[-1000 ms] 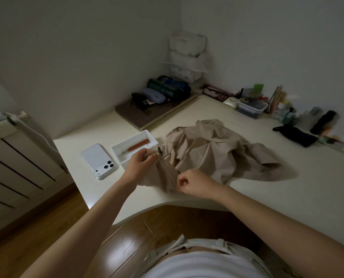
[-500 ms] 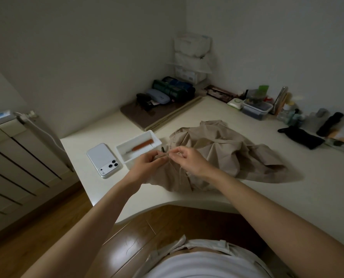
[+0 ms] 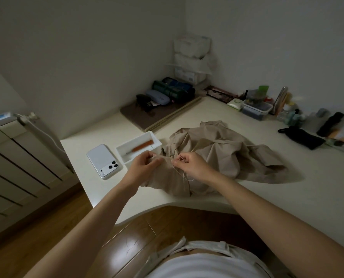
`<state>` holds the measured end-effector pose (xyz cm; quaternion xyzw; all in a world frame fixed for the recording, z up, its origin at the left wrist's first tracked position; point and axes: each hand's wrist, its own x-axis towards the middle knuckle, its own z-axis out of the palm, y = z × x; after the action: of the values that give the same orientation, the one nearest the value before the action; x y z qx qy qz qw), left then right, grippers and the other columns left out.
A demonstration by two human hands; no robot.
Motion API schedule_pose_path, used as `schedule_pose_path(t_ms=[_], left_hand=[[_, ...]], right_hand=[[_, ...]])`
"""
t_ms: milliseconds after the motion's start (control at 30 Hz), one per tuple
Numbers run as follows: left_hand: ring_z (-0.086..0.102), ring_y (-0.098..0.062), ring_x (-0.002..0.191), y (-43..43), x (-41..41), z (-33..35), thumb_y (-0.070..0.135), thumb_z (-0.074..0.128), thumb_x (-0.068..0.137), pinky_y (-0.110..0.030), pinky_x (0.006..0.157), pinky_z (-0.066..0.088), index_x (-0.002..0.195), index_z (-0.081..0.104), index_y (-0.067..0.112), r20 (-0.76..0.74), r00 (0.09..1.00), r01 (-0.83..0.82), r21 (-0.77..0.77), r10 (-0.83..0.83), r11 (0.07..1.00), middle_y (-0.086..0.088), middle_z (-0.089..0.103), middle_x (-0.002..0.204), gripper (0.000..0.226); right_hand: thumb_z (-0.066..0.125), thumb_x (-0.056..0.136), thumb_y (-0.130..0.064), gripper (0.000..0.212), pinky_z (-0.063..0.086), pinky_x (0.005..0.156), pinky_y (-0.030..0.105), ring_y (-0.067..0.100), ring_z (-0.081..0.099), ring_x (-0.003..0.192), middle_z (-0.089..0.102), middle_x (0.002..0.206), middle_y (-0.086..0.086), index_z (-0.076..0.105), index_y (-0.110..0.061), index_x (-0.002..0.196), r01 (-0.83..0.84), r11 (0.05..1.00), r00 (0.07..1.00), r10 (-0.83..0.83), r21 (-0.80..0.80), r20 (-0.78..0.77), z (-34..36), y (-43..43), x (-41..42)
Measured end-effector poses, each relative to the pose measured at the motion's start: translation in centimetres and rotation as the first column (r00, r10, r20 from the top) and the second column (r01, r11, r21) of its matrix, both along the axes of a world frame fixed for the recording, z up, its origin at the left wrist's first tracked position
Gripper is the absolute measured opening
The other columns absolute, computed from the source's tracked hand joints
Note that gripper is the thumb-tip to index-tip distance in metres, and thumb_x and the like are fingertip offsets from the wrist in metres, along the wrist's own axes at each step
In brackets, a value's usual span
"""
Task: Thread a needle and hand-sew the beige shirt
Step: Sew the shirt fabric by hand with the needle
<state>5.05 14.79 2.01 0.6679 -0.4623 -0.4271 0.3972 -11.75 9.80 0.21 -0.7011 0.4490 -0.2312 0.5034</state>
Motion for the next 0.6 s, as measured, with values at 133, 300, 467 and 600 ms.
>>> schedule_pose_path(t_ms=[133,300,467,600], left_hand=[[0.055,-0.017,0.081,-0.3,0.1,-0.4,0.011,0.055,0.095,-0.023,0.058,0.049,0.09,0.046,0.018,-0.053,0.995,-0.083,-0.045,0.08,0.996,-0.01,0.058,0.095,0.012],[0.049,-0.017,0.066,-0.5,0.6,-1.1,-0.004,0.041,0.09,-0.014,0.044,0.041,0.081,0.049,0.013,0.064,0.992,-0.111,-0.016,0.112,0.994,-0.009,0.053,0.079,0.021],[0.055,-0.02,0.077,-0.1,0.1,-1.6,0.023,0.043,0.099,-0.029,0.069,0.045,0.093,0.064,0.002,0.078,0.996,-0.056,0.051,0.052,0.997,-0.01,0.062,0.088,0.03],[0.051,-0.024,0.079,-0.2,0.2,-1.7,0.03,0.055,0.094,-0.035,0.072,0.041,0.094,0.062,0.001,-0.059,0.998,0.014,0.059,-0.01,0.998,-0.014,0.056,0.084,0.029]], right_hand=[[0.054,0.095,-0.028,0.022,0.041,0.063,0.017,0.007,0.052,0.064,0.056,0.07,-0.003,0.057,-0.015,0.079,0.033,0.999,0.999,-0.033,-0.002,0.007,-0.3,-0.1,-0.3],[0.053,0.096,-0.027,0.02,0.038,0.064,0.012,0.001,0.056,0.075,0.059,0.077,-0.01,0.056,-0.024,0.077,0.05,0.999,0.999,-0.05,-0.018,0.01,-0.8,-0.3,-0.5],[0.052,0.097,-0.026,0.023,0.039,0.061,0.007,-0.001,0.053,0.072,0.057,0.076,-0.01,0.052,-0.026,0.073,0.059,0.998,0.998,-0.059,-0.022,0.004,-0.9,-0.3,-0.7],[0.053,0.096,-0.027,0.021,0.044,0.067,0.015,0.011,0.059,0.078,0.061,0.082,0.003,0.055,-0.018,0.078,0.062,0.998,0.998,-0.062,-0.013,-0.011,-1.2,-0.3,-0.8]])
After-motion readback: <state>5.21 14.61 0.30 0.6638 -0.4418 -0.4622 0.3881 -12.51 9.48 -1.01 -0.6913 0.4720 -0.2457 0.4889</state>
